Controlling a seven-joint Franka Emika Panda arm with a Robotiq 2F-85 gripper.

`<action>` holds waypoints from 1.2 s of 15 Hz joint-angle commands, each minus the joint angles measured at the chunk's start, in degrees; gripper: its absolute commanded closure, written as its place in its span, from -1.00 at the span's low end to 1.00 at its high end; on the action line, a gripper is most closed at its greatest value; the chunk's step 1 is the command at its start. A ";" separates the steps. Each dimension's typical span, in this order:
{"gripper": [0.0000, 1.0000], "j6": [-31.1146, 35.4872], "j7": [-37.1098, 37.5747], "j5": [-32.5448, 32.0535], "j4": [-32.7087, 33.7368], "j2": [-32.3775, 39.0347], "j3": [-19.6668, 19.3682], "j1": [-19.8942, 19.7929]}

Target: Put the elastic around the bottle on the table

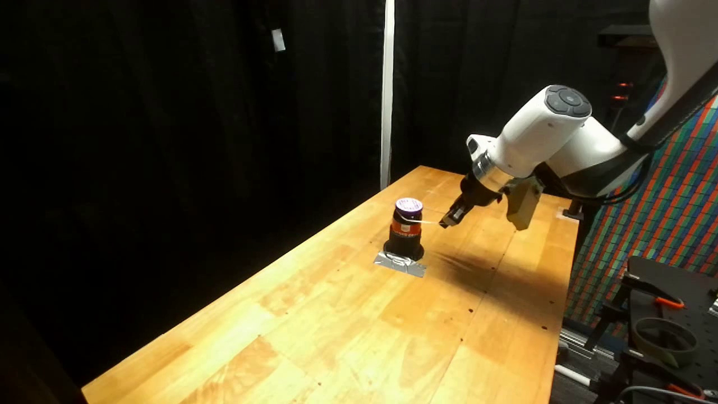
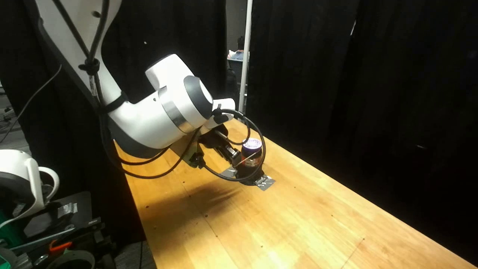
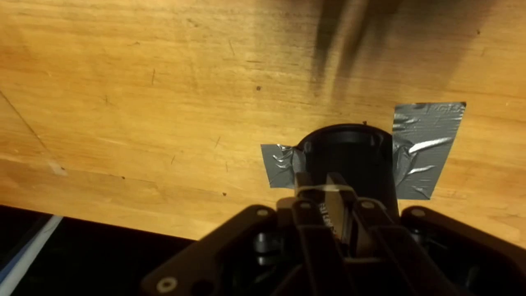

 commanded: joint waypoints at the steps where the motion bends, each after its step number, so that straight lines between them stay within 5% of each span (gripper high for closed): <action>1: 0.66 7.53 10.79 -4.95 0.02 5.72 -13.18 12.53; 6: 0.69 19.03 10.17 4.69 -3.29 19.25 -28.19 29.04; 9: 0.66 24.33 5.43 17.24 -7.93 29.29 -32.74 37.10; 18: 0.64 32.87 -3.65 56.69 -17.41 58.00 -23.70 51.13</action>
